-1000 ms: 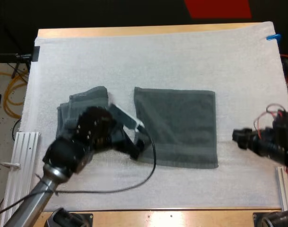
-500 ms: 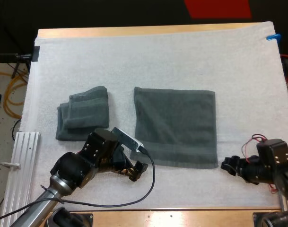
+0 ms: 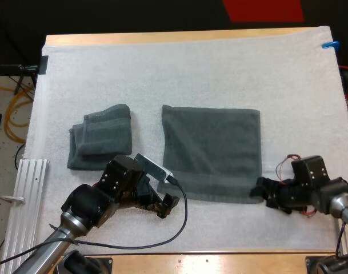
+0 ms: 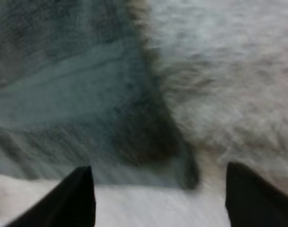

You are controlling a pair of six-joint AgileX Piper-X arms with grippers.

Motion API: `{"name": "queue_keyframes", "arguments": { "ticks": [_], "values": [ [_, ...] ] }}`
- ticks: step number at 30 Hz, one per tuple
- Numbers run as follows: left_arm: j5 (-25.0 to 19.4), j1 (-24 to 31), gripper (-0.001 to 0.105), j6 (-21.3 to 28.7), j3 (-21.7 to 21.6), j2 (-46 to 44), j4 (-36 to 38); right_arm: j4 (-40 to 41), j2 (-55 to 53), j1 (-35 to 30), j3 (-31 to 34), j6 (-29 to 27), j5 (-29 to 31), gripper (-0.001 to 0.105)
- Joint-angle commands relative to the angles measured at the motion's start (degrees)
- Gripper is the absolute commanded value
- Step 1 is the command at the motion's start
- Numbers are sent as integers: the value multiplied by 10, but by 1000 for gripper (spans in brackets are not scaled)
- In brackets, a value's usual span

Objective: Pick towel from pile fold and stack

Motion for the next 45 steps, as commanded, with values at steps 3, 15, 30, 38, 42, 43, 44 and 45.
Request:
{"name": "queue_keyframes", "arguments": {
  "ticks": [3, 15, 30, 38, 42, 43, 44, 45],
  "values": [
    [-6, -2, 98, -6, -1, -5, -3, -40, 33, 0, 1, 6, -30, 60],
    [-6, -2, 98, -3, -1, -5, -3, -39, 31, 0, 1, -3, 14, 0],
    [-8, -2, 98, -61, 64, -1, -82, 108, -128, 0, 1, -42, 93, 0],
    [36, -2, 94, -73, 66, 122, -165, 109, -154, 0, 1, -42, 97, 0],
    [50, -2, 90, -82, 66, 202, -200, 109, -154, 0, 1, -42, 97, 0],
    [50, -2, 89, -82, 64, 222, -208, 109, -154, 0, 1, -42, 97, 0],
    [51, -2, 87, -82, 61, 243, -214, 109, -154, 0, 1, -42, 96, 0],
    [52, -2, 85, -82, 59, 252, -216, 109, -154, 0, 1, -42, 95, 0]
  ]
}}
